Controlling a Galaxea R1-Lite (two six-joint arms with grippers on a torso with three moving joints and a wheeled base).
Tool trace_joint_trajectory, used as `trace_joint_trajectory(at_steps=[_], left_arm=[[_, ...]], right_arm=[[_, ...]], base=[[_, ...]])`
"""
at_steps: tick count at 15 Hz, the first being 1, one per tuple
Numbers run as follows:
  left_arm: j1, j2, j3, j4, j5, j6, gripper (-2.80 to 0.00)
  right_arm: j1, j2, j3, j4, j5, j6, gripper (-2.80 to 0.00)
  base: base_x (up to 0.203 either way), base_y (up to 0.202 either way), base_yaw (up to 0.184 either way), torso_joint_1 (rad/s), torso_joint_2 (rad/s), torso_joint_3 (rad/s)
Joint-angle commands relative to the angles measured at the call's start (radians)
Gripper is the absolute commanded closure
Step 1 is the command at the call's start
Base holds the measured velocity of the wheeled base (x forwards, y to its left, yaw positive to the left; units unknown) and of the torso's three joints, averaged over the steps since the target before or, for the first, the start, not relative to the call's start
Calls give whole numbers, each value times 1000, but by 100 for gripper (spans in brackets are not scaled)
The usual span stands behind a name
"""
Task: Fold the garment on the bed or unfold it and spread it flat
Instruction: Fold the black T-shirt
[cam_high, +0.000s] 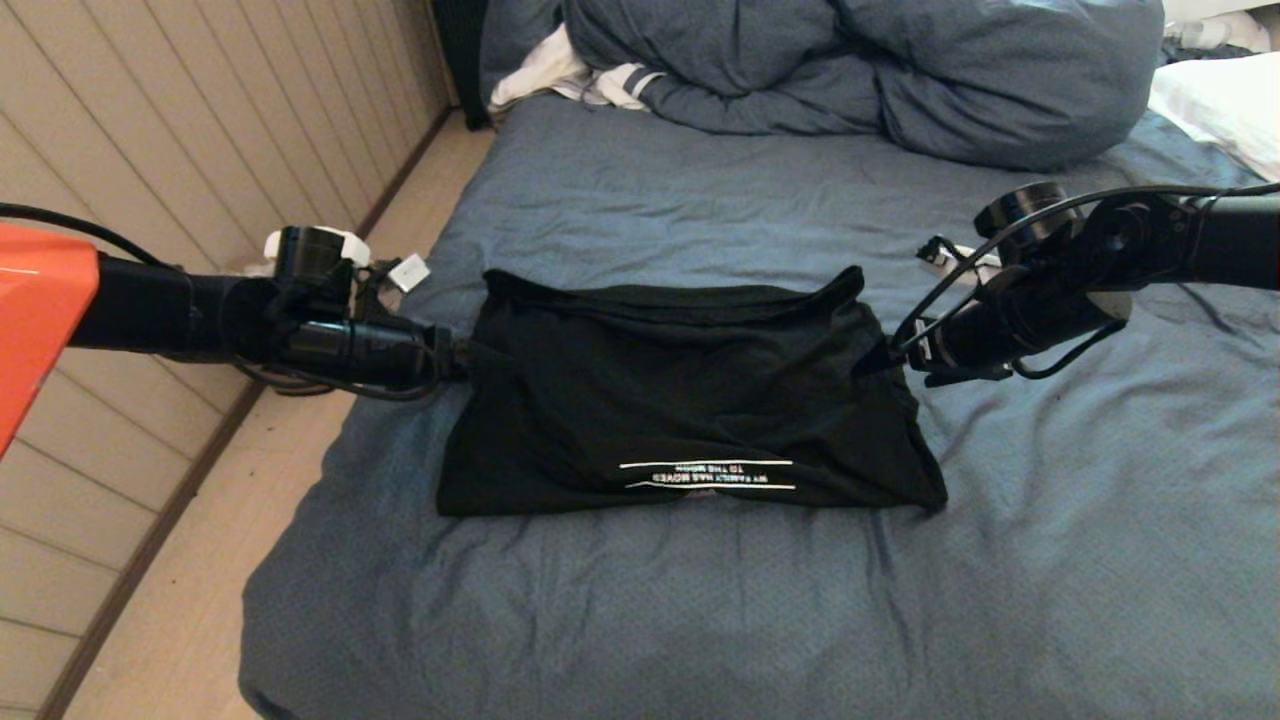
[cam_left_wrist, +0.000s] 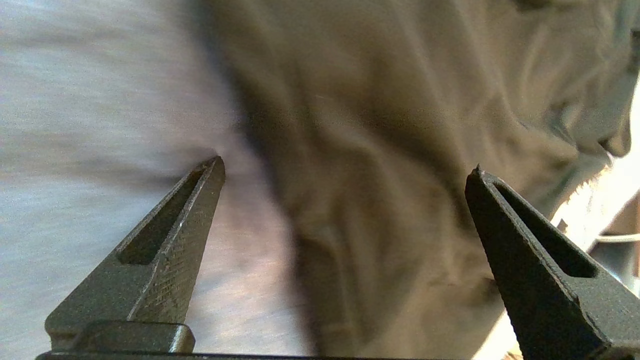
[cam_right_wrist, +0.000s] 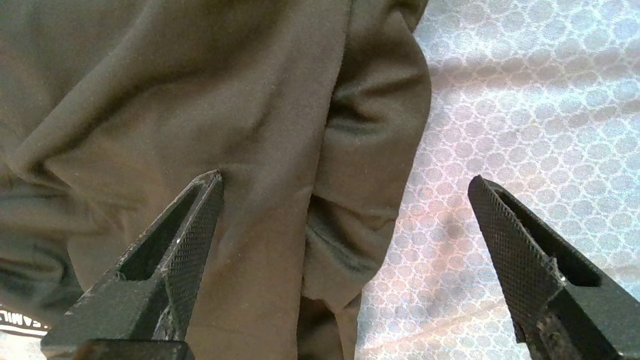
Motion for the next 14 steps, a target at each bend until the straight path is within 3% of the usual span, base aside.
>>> trace_joint_trajectory(at_steps=[1,5,6,14], left_arm=[[-14,5,7,1,-6,-1,-280],[-39,-1,24,0,-10,0,-280],[-39,-1,27,-4,-10,0,0],[-39,-2,36,-45,-12,-6,0]], right_arm=[[0,3,-2,4,2,0,-280],[-1,3,-6,4,2,0,-280],[-1,3,-6,4,2,2,-280],[2,16,-6,4,2,0,-280]], base=[[0,0,0,0,0,0],[0,0,0,0,0,0],[0,0,0,0,0,0],[0,0,0,0,0,0]])
